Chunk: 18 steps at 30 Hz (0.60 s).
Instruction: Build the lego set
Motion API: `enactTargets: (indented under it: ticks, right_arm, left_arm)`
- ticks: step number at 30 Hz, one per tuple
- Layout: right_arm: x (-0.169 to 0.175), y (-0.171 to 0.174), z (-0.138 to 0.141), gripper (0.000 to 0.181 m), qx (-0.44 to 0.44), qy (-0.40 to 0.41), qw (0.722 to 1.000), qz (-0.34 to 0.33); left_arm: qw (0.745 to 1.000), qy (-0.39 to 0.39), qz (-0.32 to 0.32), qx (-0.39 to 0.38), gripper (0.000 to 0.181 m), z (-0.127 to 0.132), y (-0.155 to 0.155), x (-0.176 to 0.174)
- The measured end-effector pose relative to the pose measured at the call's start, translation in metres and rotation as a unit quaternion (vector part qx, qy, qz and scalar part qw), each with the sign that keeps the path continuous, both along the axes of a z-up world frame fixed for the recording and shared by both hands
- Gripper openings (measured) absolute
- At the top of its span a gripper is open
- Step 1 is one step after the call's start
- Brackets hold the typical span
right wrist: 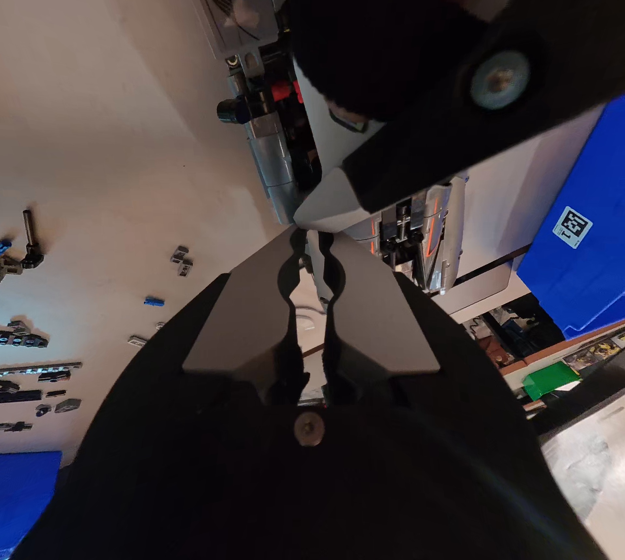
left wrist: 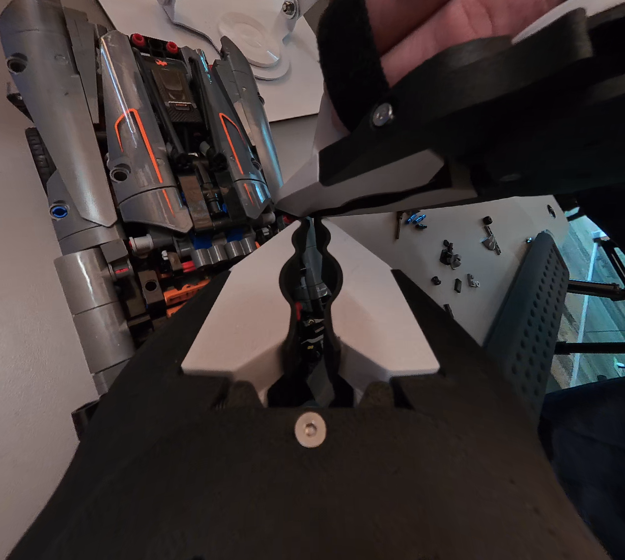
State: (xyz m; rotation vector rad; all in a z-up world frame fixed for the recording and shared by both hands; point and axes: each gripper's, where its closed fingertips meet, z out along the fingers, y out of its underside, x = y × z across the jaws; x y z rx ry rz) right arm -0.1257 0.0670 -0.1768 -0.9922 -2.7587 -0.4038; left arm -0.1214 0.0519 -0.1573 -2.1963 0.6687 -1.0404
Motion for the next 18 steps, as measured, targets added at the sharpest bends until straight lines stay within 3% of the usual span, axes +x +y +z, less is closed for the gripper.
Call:
enactTargets:
  ticks: [18]
  right_arm:
    - [-0.0026,0.0010,0.0008,0.006,0.015,-0.014,1.000,0.013]
  left_arm:
    - [0.999,0.041,-0.011,0.002,0.000,-0.0084,-0.0064,-0.0068]
